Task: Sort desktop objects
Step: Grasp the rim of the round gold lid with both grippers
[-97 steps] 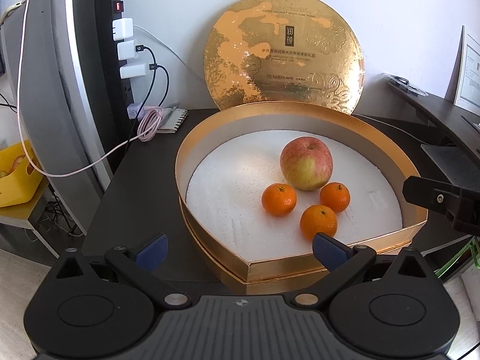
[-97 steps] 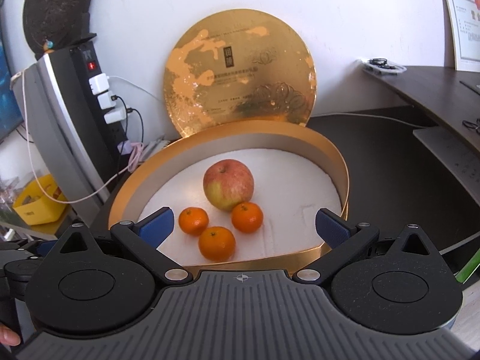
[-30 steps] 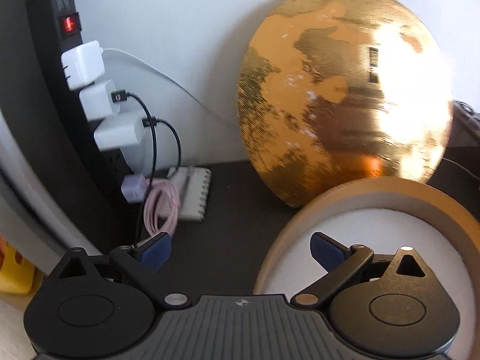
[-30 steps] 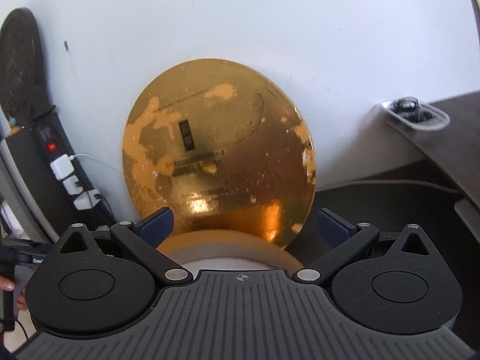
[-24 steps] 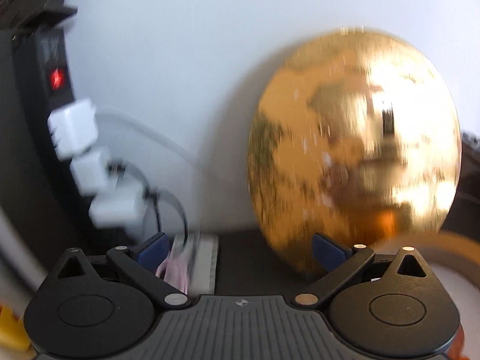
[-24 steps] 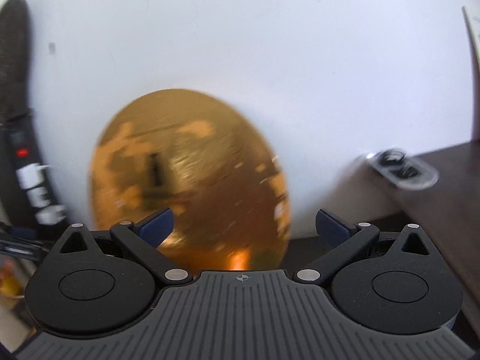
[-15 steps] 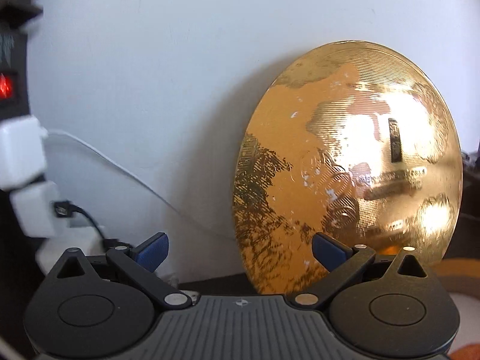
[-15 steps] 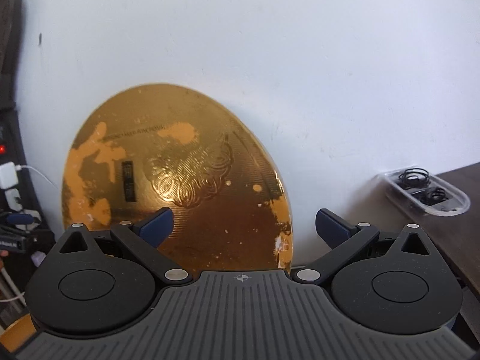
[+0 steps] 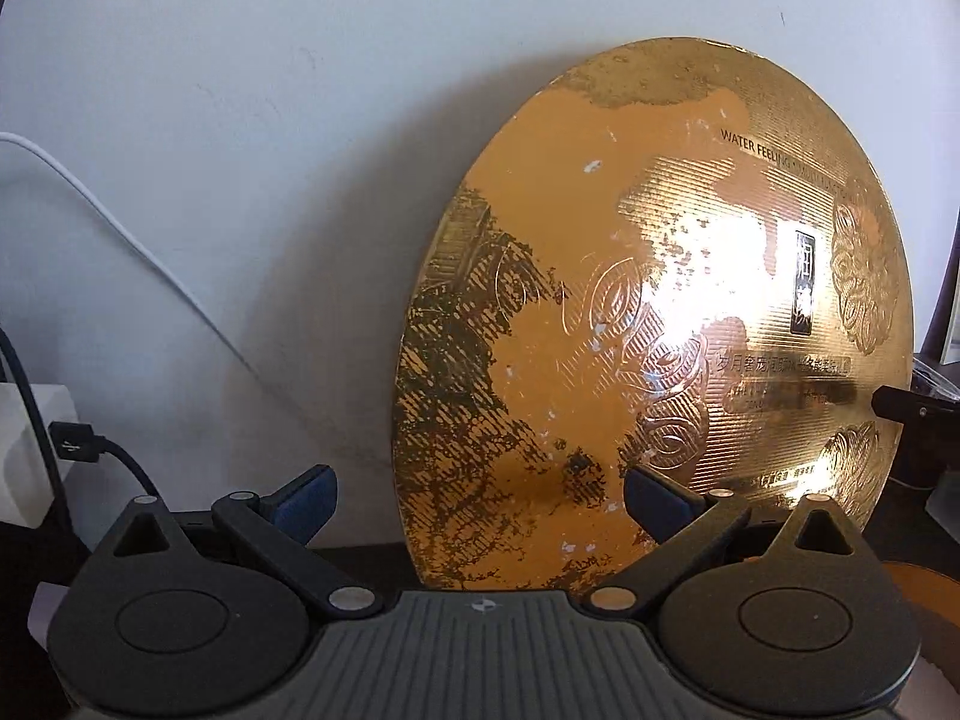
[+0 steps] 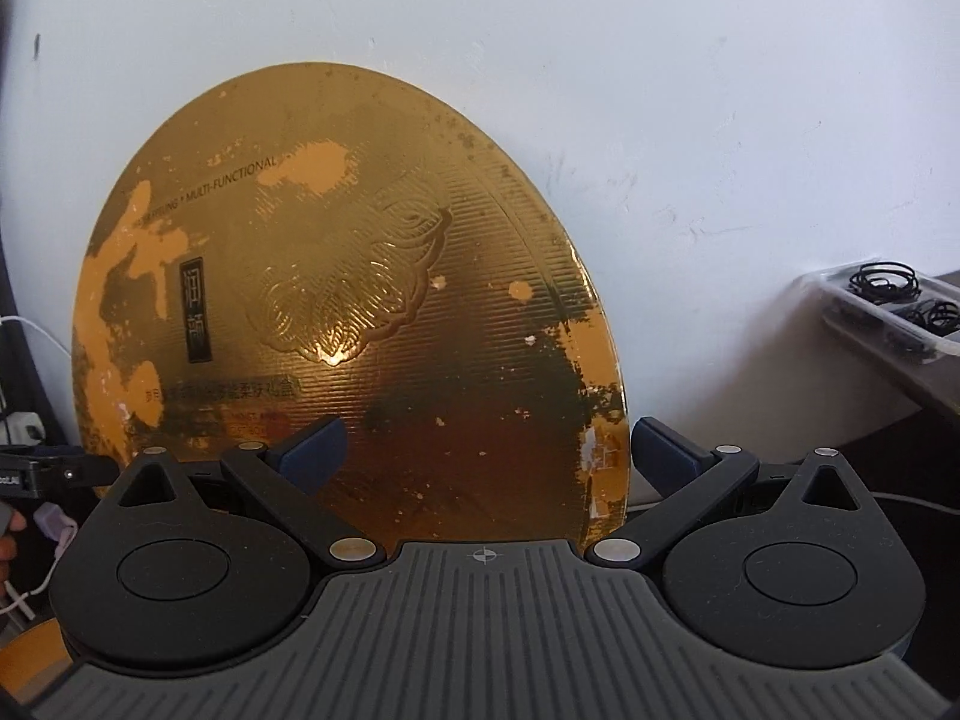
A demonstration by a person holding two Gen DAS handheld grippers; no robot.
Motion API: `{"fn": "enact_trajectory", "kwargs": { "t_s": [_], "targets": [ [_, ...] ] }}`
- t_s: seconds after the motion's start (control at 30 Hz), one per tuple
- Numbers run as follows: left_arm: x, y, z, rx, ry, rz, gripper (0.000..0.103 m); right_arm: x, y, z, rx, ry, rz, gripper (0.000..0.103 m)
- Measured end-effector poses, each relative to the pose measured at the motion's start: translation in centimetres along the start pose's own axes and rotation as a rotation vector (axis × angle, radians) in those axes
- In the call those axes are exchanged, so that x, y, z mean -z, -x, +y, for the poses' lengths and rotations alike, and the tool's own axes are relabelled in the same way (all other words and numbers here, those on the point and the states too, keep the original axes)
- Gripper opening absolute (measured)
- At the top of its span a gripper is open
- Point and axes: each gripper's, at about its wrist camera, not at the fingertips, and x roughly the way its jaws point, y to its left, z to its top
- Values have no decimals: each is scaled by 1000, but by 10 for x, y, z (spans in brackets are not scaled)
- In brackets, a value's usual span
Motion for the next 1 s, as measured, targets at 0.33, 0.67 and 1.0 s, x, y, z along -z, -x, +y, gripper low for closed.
{"fn": "enact_trajectory", "kwargs": {
  "t_s": [0.33,0.67,1.0],
  "targets": [
    [1,-13,-3,42,-1,14,101,10,-10,1,5,5,-18,103],
    [2,-8,-7,39,-21,-9,100,18,-13,9,6,40,-26,103],
    [-10,32,-20,16,-38,-125,100,18,4,15,-16,37,-96,103]
  ]
}}
